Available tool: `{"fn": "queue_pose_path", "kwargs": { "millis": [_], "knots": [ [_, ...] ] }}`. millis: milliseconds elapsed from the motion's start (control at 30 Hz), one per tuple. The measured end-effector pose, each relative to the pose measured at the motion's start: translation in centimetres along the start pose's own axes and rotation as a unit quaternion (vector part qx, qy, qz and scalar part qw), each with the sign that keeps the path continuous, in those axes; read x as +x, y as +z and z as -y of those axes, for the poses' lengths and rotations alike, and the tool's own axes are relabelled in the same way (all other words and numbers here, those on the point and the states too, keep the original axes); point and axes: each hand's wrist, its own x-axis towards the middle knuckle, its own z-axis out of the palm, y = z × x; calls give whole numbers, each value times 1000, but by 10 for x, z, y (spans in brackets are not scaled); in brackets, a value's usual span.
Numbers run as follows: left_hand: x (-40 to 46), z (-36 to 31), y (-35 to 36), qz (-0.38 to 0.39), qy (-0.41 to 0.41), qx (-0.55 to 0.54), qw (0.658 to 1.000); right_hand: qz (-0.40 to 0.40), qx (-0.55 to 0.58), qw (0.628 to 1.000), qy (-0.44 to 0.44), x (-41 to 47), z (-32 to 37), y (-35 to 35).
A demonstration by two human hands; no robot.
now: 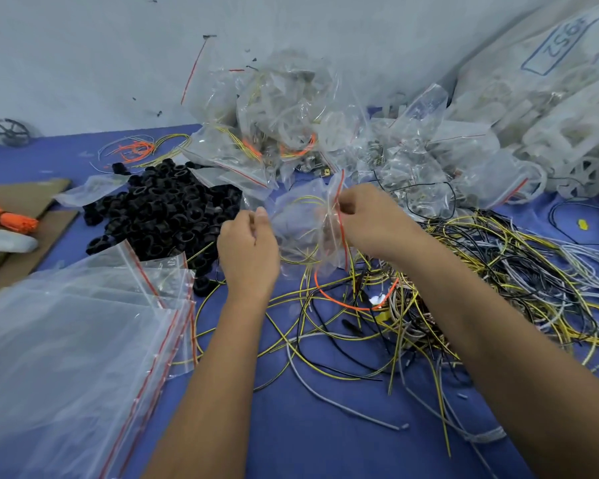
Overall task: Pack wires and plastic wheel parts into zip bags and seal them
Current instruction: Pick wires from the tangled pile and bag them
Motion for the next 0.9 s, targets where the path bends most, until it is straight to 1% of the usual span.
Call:
{"fn": "queue_pose_path", "kwargs": {
  "millis": [33,100,133,200,233,267,300,367,433,467,533,600,633,700,800,900],
  "knots": [
    [-1,-1,0,-12,2,9,1000,-26,2,1000,11,-2,-4,-3],
    [-2,-2,-2,-43,6,25,999,-35,-5,999,14,-6,-9,-9],
    [-2,-2,-3,-57,2,32,998,-22,-29,999,4,-7,-9,-12],
    [-2,-1,-6,-67,-22,38,997,6,-118,993,-11,-8,-11,-14],
    [-2,-1,-7,-68,-34,39,996,8,-163,987,-12,-7,-10,-13],
    [-3,-1,-7,-69,-41,40,996,1,-188,982,-9,-6,-9,-11],
    [-4,-2,-7,-72,-42,38,996,0,-187,982,-5,-5,-8,-10],
    [-6,-7,-6,-90,-13,22,996,19,-139,990,13,0,-9,-6],
    [-12,-15,-5,-107,71,-24,991,48,-47,997,48,5,-13,-1],
    [-16,-21,-4,-99,119,-53,986,58,1,996,65,6,-14,3],
    [-28,-33,2,-47,188,-79,978,60,81,992,78,9,-14,9],
    [-40,-43,12,8,224,-31,974,64,153,983,84,8,-12,14],
    [-44,-44,15,21,236,-7,971,67,191,975,90,9,-13,15],
    [-44,-42,18,22,248,-2,969,81,241,961,112,11,-16,18],
    [-37,-35,15,24,245,-17,969,112,293,938,144,13,-17,20],
    [-35,-33,10,30,240,-60,969,98,361,913,164,17,-15,19]
  ]
}}
